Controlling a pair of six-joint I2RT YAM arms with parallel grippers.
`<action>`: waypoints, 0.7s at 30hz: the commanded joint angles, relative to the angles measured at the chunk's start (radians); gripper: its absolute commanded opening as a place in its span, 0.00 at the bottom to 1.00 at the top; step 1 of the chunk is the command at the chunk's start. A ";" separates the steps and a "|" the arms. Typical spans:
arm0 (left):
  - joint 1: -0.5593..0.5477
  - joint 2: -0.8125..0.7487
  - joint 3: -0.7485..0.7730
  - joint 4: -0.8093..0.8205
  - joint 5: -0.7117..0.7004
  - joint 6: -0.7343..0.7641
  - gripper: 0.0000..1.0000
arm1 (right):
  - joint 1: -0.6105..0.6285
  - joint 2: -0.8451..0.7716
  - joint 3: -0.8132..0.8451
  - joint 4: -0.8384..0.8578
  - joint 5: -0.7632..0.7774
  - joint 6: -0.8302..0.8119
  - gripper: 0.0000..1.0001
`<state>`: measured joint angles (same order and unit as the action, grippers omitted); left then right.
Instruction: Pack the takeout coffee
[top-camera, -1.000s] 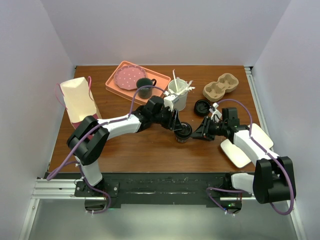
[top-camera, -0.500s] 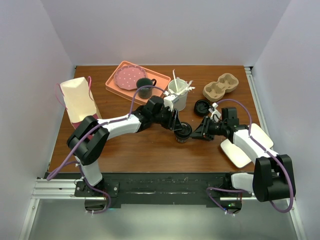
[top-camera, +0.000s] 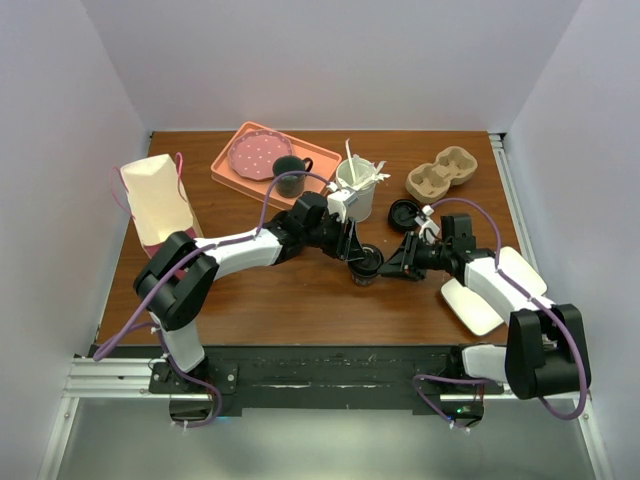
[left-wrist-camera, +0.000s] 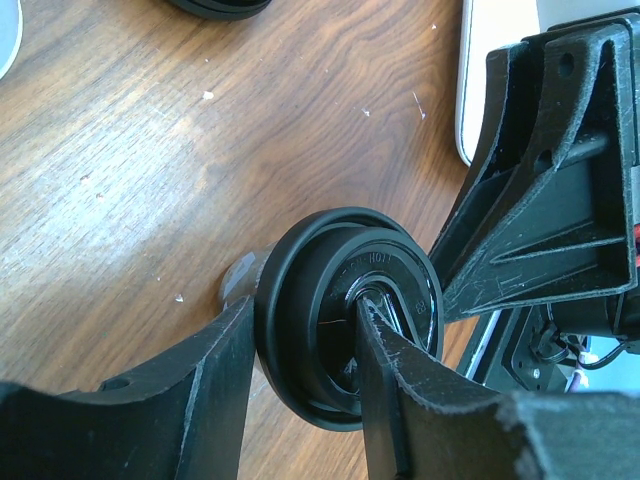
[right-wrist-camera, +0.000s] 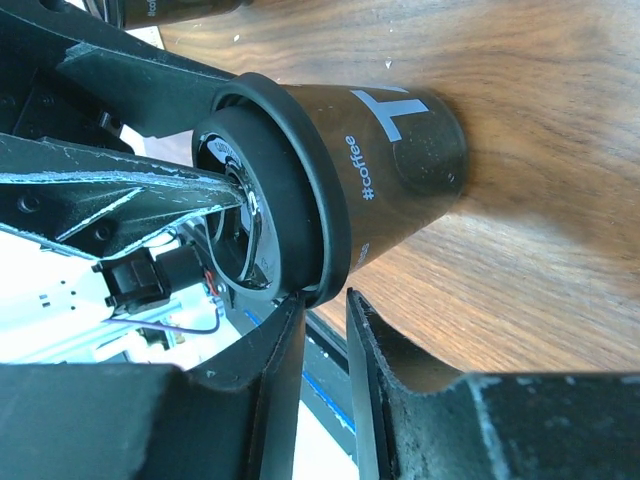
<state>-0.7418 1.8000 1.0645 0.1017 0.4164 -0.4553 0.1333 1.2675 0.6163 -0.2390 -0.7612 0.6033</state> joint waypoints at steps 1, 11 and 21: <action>-0.016 0.147 -0.133 -0.410 -0.139 0.084 0.46 | 0.022 0.033 -0.012 -0.006 0.132 -0.043 0.24; -0.016 0.151 -0.156 -0.418 -0.148 0.075 0.46 | 0.022 0.115 -0.153 -0.013 0.312 -0.034 0.15; -0.013 0.139 -0.170 -0.470 -0.191 0.029 0.45 | 0.023 0.184 -0.091 0.041 0.415 -0.029 0.19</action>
<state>-0.7330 1.7992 1.0443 0.1299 0.4038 -0.4911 0.1368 1.3224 0.5529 -0.1146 -0.7948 0.6884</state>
